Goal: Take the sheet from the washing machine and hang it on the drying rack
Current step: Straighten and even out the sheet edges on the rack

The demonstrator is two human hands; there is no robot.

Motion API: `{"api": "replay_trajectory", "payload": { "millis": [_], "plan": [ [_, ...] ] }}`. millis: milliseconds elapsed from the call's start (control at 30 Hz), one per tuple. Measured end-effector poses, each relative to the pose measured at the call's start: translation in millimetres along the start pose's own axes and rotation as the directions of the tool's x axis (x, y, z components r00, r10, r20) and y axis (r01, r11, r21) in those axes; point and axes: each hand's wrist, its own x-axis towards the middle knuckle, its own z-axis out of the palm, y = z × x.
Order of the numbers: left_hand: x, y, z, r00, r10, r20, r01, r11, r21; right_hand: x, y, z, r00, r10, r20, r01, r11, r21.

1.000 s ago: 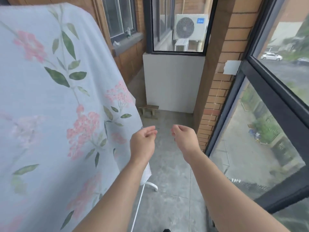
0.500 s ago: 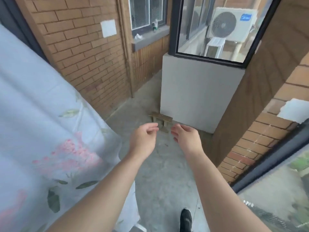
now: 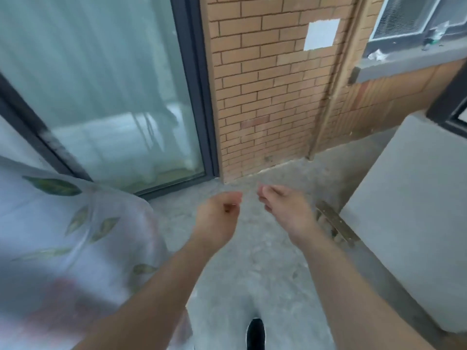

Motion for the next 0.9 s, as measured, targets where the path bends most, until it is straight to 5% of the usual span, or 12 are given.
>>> {"api": "replay_trajectory", "payload": {
  "millis": [100,333,567,733,900],
  "plan": [
    [44,-15,-4,0.978,-0.145,-0.149,0.14,0.989,-0.045,63,-18,12,0.983,-0.058,0.177,0.077,0.992,-0.1],
    [129,-31,-12,0.876,-0.3,-0.378,0.221,0.946,-0.238,167,-62,27,0.921,-0.149,0.36,0.227,0.957,-0.183],
    [163,-21,-33,0.781,-0.313,-0.541,0.253,0.95,-0.185,236,-91,75,0.833,-0.166,0.527,0.3,0.937,-0.178],
    [147,-27,-49,0.606,-0.414,-0.679,0.389,0.899,-0.201,247,-98,139,0.647,-0.188,0.739,0.353,0.933,-0.071],
    [113,-16,-54,0.295,-0.447,-0.844,0.529,0.812,-0.245,239,-104,188,0.34,-0.217,0.915,0.434,0.899,0.052]
  ]
}}
